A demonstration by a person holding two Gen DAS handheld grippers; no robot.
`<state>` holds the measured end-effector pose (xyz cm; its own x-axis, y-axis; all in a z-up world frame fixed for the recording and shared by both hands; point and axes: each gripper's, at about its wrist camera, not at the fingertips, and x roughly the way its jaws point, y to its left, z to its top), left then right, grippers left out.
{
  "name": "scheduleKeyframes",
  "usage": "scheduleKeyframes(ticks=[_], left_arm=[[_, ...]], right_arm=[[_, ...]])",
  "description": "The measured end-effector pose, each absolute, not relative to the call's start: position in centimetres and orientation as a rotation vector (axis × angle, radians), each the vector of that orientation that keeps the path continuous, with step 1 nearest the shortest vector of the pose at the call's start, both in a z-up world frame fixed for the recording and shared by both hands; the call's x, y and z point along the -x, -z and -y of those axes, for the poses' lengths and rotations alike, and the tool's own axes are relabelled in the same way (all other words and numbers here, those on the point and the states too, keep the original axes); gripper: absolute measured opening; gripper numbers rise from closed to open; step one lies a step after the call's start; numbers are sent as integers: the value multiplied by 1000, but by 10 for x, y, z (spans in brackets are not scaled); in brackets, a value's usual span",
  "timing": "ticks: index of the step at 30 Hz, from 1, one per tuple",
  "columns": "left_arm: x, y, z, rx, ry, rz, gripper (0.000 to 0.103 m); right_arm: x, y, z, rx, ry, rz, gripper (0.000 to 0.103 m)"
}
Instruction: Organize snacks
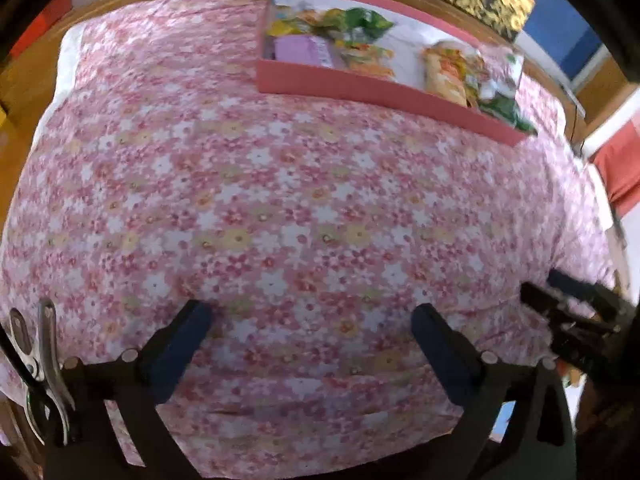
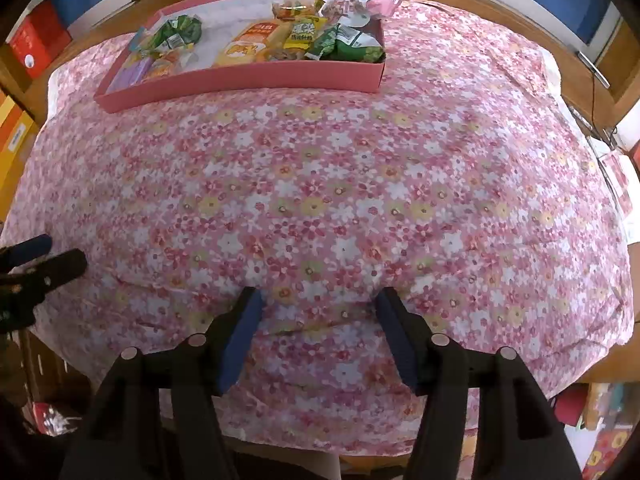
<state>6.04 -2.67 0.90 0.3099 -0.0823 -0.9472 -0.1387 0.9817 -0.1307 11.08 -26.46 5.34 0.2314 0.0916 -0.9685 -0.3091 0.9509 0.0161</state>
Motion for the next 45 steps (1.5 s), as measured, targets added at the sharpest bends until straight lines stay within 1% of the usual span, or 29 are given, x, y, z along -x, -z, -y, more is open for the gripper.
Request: scheduleKeyframes(ticks=[3,4,5,10,15,19,25,27,29,34,36,38,45], left_arm=[[-61,-3,43,67,-57,-1268,103],[-62,-2,43,68,-58,-1270,103],[-64,-2,42,75,-58,-1275,103],[-73,1,40,70,-48,-1308,103],[-109,-2,43,58,-36,-1332,103],[-122,-2,43,44,-18,-1342,103],[-137,-1,44,35,-11,-1345,103],[-136,-1,44,36,-9,-1346,103],[-135,0,44,37,-10,-1344,103],[-141,1,44,38,-14,-1339,103],[-142,1,43,38,-13,-1336,103],[-139,2,43,38,-12,-1337,103],[-135,1,42,38,-12,-1335,103]], right_arm=[[-115,-51,265,179,-292,-1307,72],[-115,-50,264,181,-311,-1297,82],[-115,-47,259,208,-332,-1278,85],[-116,-46,258,224,-351,-1259,87],[-110,-47,262,236,-350,-1282,87],[-117,-46,258,236,-339,-1288,87],[-116,-46,258,227,-361,-1254,90],[-118,-46,255,239,-361,-1255,91],[-117,-44,258,234,-362,-1259,94],[-118,-44,258,239,-363,-1257,95],[-117,-44,258,239,-360,-1254,98],[-120,-41,261,236,-352,-1253,103],[-124,-39,262,236,-349,-1250,103]])
